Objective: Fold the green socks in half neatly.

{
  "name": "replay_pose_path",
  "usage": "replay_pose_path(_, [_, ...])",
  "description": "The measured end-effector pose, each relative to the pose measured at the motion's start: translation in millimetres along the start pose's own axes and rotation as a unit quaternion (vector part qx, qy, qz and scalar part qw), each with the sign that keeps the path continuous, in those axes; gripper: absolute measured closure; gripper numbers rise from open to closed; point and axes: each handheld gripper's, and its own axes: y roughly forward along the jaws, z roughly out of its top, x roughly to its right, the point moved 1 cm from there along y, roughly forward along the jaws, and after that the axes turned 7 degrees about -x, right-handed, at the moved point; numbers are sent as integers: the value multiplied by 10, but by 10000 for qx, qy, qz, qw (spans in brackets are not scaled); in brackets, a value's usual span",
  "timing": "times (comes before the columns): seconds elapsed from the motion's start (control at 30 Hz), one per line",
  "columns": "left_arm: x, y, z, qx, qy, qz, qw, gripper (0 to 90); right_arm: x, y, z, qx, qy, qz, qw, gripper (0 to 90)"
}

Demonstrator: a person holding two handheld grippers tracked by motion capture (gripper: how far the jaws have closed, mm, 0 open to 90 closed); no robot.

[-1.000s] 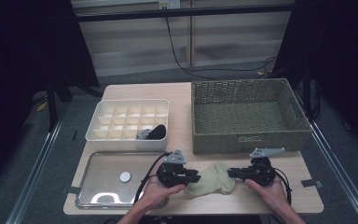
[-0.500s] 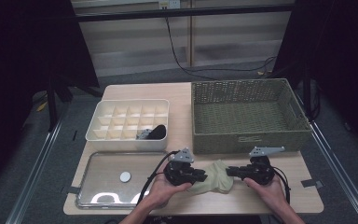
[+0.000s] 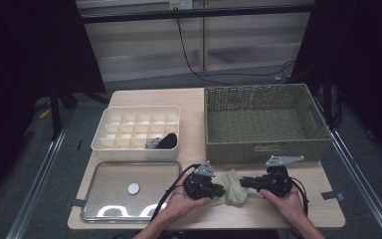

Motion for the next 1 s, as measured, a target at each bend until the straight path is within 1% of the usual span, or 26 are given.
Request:
replay_pose_path(0.03, [3,0,-1,0,5,2,10000,787,-4,2,9,43,-43,8,10000,853])
replay_pose_path(0.07, [2,-3,-3,-23,88,18,10000,788,-16,-4,14,38,-11,25,10000,853])
replay_pose_path(0.1, [3,-7,-2,-60,114,34,9999,793,-27,-7,24,72,-45,35,10000,853])
replay_pose_path(0.17, [3,-5,-2,-53,98,55,9999,796,-44,-14,41,106,-76,75,9999,853])
replay_pose_path(0.2, [2,-2,-3,-30,62,42,10000,805,-55,-13,51,119,-62,80,9999,853])
replay_pose_path(0.33, [-2,12,-1,5,-2,30,10000,807,-111,9,107,174,-125,180,9996,854])
replay_pose_path(0.43, [9,16,8,-22,12,54,10000,806,-151,18,147,236,-183,250,9992,854])
replay_pose_path(0.5, [6,21,8,-9,8,24,10000,806,-180,27,165,254,-204,285,9991,853])
replay_pose_path(0.53, [7,28,10,26,-2,27,10000,806,-187,30,168,256,-203,295,9990,853])
replay_pose_path(0.6, [17,38,21,-6,11,27,10000,807,-203,42,178,287,-187,352,9988,853])
replay_pose_path(0.67, [33,69,40,49,-19,20,10000,806,-218,49,186,296,-184,388,9986,853])
replay_pose_path(0.7, [49,82,58,26,-24,15,10000,806,-224,53,191,301,-186,388,9986,853])
replay_pose_path(0.73, [72,87,80,-72,1,26,10000,806,-229,57,196,318,-204,405,9985,853])
replay_pose_path(0.8, [110,105,111,-169,101,46,9998,806,-250,63,200,310,-196,440,9984,853])
replay_pose_path(0.87, [106,124,124,-126,56,0,9999,805,-260,69,197,314,-201,472,9982,853])
replay_pose_path(0.93, [109,128,123,-74,85,-30,9999,799,-263,70,192,320,-197,475,9982,853])
replay_pose_path(0.97, [103,116,123,-88,110,-23,9999,786,-265,67,190,328,-185,489,9981,854])
replay_pose_path(1.0, [101,91,122,-116,81,34,9999,767,-260,63,187,343,-206,483,9980,853])
